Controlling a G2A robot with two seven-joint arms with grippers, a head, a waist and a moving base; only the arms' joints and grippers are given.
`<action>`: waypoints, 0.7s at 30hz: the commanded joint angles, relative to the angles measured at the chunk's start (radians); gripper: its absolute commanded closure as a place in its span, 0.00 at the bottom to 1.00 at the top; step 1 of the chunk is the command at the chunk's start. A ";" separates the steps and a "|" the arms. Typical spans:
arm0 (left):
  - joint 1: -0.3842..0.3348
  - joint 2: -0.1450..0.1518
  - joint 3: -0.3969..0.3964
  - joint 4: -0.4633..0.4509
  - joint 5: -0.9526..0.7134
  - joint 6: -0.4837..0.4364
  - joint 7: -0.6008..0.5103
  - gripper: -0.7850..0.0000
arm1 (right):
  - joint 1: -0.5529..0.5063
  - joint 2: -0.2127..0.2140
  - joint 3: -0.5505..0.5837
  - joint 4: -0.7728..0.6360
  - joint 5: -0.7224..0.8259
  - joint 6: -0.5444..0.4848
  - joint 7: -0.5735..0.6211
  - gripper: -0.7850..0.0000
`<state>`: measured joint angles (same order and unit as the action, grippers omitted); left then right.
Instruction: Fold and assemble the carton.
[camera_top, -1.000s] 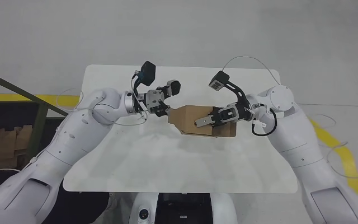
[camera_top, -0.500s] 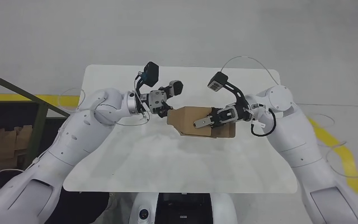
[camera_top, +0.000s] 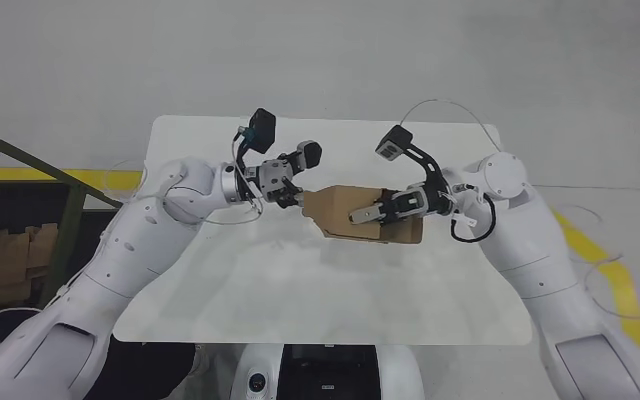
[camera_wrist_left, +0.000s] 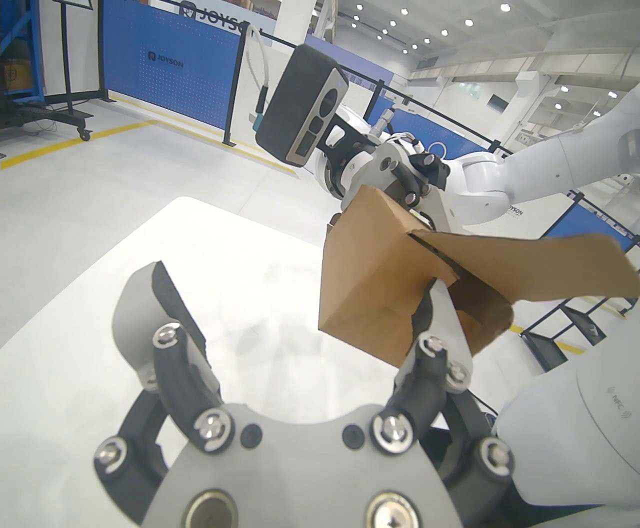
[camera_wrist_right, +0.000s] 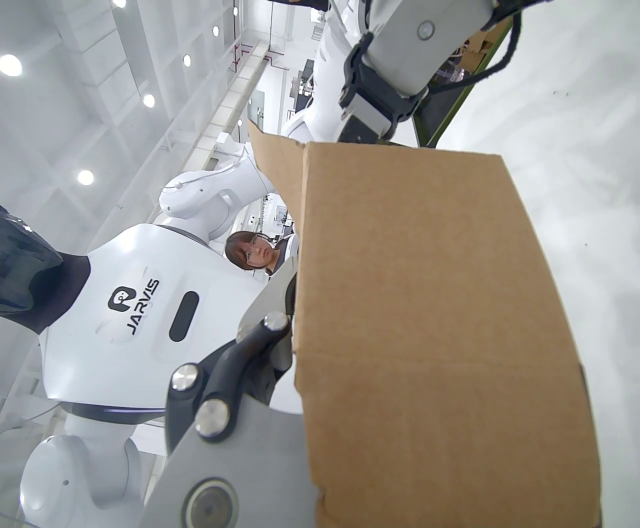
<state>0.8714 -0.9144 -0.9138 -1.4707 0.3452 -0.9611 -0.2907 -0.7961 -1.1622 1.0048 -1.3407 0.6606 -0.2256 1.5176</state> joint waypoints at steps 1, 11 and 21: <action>0.012 0.004 -0.019 -0.006 -0.003 -0.002 -0.001 0.00 | -0.005 0.002 0.007 0.002 0.001 -0.002 -0.004 1.00; 0.088 0.025 -0.087 -0.068 -0.031 -0.034 -0.038 0.00 | -0.028 0.014 0.050 -0.007 -0.016 -0.003 -0.036 1.00; 0.082 0.015 -0.052 -0.088 -0.029 0.038 -0.121 0.00 | -0.029 0.014 0.039 -0.040 -0.028 0.005 -0.044 1.00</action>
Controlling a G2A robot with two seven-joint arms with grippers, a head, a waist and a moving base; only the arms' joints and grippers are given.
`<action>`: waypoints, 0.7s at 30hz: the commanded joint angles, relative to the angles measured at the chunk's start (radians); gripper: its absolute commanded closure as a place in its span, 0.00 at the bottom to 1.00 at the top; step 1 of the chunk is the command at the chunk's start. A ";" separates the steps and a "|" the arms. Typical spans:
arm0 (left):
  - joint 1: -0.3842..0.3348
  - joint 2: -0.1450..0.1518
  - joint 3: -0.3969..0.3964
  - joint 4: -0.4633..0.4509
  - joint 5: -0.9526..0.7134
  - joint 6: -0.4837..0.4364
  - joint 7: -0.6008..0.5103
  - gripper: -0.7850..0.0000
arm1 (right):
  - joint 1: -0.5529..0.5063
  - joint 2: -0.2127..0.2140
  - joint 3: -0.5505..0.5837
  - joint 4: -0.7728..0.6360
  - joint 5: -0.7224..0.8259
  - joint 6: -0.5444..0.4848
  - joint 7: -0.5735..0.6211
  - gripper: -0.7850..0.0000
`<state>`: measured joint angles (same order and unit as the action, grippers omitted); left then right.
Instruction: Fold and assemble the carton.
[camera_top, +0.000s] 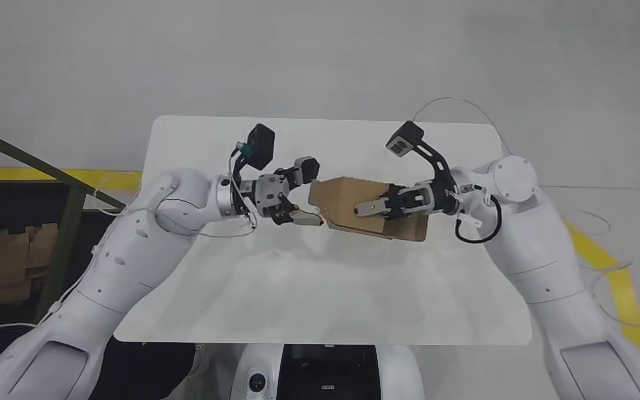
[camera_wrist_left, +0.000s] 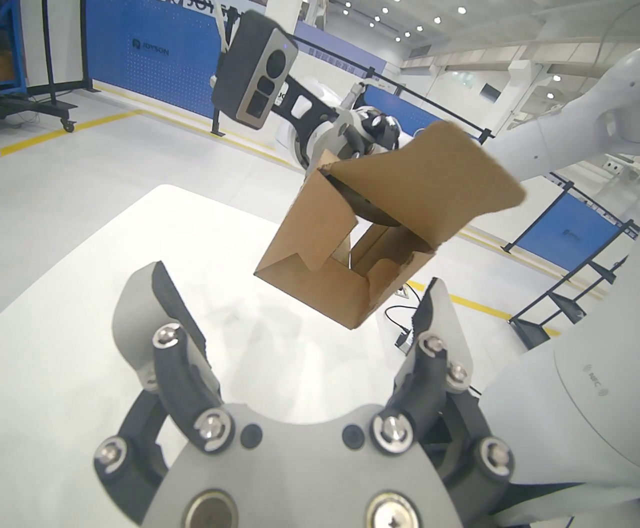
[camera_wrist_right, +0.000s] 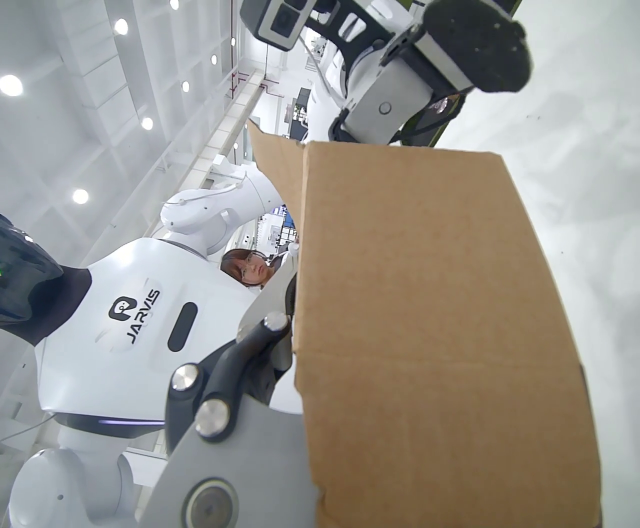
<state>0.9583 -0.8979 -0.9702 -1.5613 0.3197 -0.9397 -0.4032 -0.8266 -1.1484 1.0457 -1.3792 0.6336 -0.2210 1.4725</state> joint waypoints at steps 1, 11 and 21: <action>-0.013 -0.004 0.008 0.004 -0.007 0.030 -0.017 0.00 | 0.002 -0.001 -0.004 -0.004 -0.001 0.001 0.002 1.00; -0.045 -0.017 0.028 -0.006 -0.040 0.058 -0.069 0.00 | 0.010 -0.004 -0.021 -0.017 -0.008 0.003 0.001 1.00; -0.017 -0.009 -0.020 0.024 -0.064 0.035 -0.070 0.00 | -0.009 0.013 0.028 -0.003 -0.079 -0.005 -0.046 1.00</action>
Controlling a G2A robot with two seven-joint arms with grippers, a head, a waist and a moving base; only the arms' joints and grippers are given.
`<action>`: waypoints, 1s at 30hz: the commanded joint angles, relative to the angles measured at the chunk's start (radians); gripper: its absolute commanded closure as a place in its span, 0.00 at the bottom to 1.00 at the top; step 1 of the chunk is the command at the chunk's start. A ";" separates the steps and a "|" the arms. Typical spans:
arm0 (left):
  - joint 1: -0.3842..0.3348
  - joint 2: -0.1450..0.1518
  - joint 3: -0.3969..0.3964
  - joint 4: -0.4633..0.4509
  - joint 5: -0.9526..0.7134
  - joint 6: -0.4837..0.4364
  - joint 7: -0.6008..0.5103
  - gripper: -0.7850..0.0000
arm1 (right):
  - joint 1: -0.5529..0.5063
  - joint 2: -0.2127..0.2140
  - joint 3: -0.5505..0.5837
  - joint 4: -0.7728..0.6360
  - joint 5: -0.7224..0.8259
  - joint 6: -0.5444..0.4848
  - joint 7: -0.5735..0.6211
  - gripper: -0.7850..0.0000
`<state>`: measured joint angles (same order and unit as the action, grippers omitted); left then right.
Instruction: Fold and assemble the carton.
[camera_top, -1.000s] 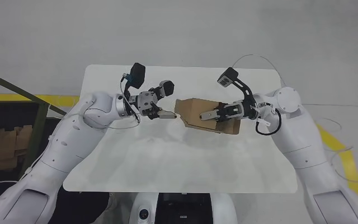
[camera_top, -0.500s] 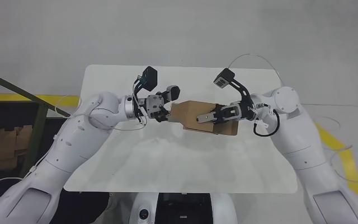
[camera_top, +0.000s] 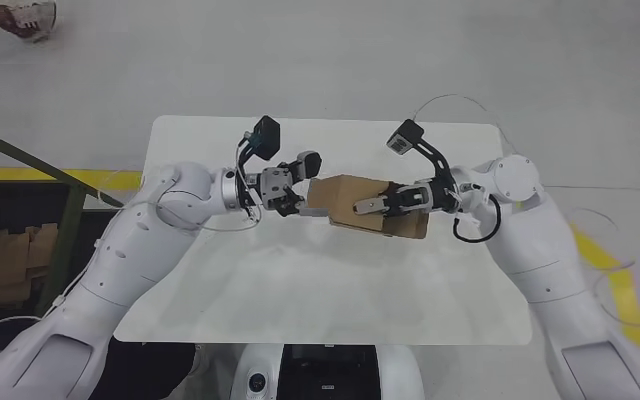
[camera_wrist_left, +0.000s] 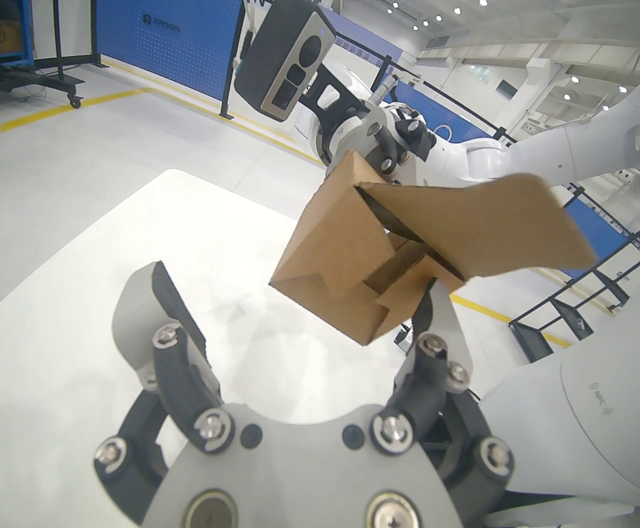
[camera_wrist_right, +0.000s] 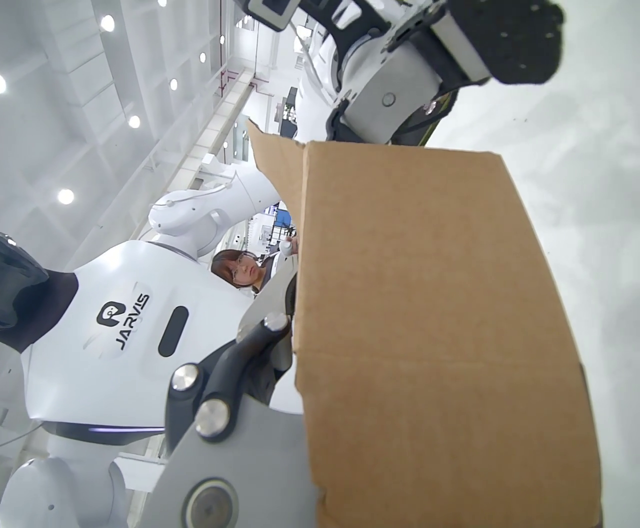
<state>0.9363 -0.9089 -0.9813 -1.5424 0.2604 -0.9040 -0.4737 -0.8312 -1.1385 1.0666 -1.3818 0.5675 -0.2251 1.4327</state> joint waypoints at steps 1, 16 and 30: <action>0.012 0.005 -0.022 0.010 -0.011 -0.003 0.001 0.00 | -0.010 0.006 0.016 -0.003 -0.027 -0.002 -0.011 1.00; 0.057 0.043 -0.125 -0.069 -0.168 0.142 -0.202 0.00 | -0.049 0.034 0.039 -0.098 -0.256 0.090 -0.111 1.00; -0.049 0.012 -0.017 -0.070 -0.091 0.308 -0.313 0.00 | -0.042 0.034 0.003 -0.138 -0.266 0.124 -0.129 1.00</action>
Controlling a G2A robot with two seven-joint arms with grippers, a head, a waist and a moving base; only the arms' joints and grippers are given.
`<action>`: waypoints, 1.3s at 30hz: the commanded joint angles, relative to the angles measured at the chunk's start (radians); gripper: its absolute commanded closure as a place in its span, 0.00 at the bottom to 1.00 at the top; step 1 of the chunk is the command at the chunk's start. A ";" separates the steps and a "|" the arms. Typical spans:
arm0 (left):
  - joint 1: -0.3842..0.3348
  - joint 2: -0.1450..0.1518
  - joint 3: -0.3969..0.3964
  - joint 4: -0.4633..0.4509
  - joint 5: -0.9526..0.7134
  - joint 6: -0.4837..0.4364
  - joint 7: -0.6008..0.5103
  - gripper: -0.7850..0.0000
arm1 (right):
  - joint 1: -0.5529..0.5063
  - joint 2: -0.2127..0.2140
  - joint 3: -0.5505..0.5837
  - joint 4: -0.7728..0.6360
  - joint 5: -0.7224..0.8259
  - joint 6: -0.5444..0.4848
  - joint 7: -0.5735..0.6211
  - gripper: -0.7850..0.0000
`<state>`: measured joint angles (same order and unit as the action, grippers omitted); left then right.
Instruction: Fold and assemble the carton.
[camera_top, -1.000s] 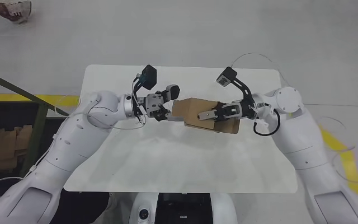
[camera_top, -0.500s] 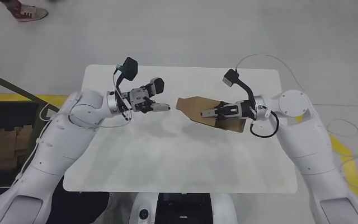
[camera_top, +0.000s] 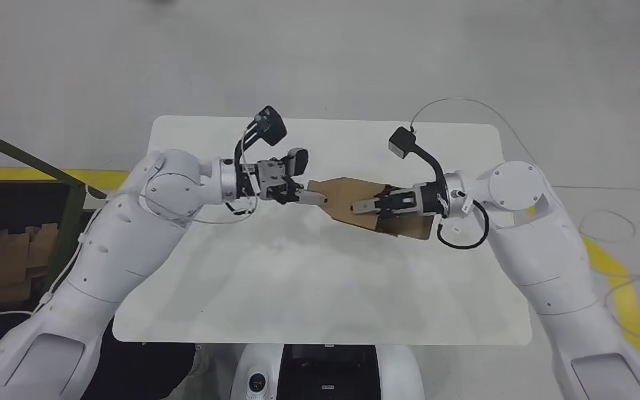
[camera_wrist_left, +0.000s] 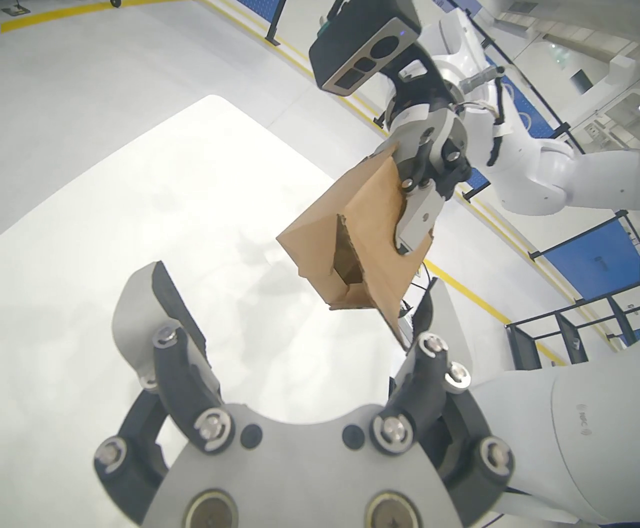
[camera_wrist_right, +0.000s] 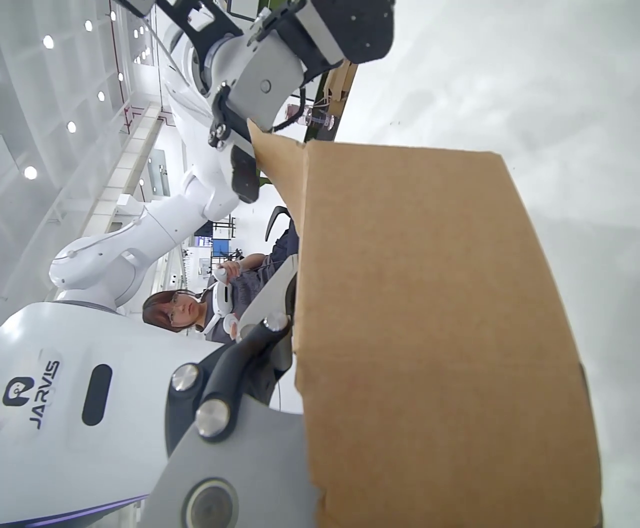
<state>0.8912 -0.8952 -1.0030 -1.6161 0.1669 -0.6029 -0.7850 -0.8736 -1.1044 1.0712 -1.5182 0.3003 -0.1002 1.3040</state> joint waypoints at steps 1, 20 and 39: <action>-0.009 -0.004 0.010 0.009 0.003 0.011 -0.003 0.00 | 0.002 0.000 -0.003 -0.004 0.003 -0.003 -0.001 1.00; 0.009 -0.017 -0.013 0.114 -0.074 -0.049 0.068 0.00 | 0.003 -0.002 -0.021 -0.033 0.070 -0.036 -0.016 1.00; 0.058 -0.022 -0.045 0.099 -0.110 -0.161 0.126 0.00 | 0.000 -0.002 -0.024 -0.041 0.120 -0.052 -0.023 1.00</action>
<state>0.9458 -0.9177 -1.0469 -1.5148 0.0571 -0.7572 -0.6575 -0.8730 -1.1063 1.0468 -1.5585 0.4185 -0.1518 1.2816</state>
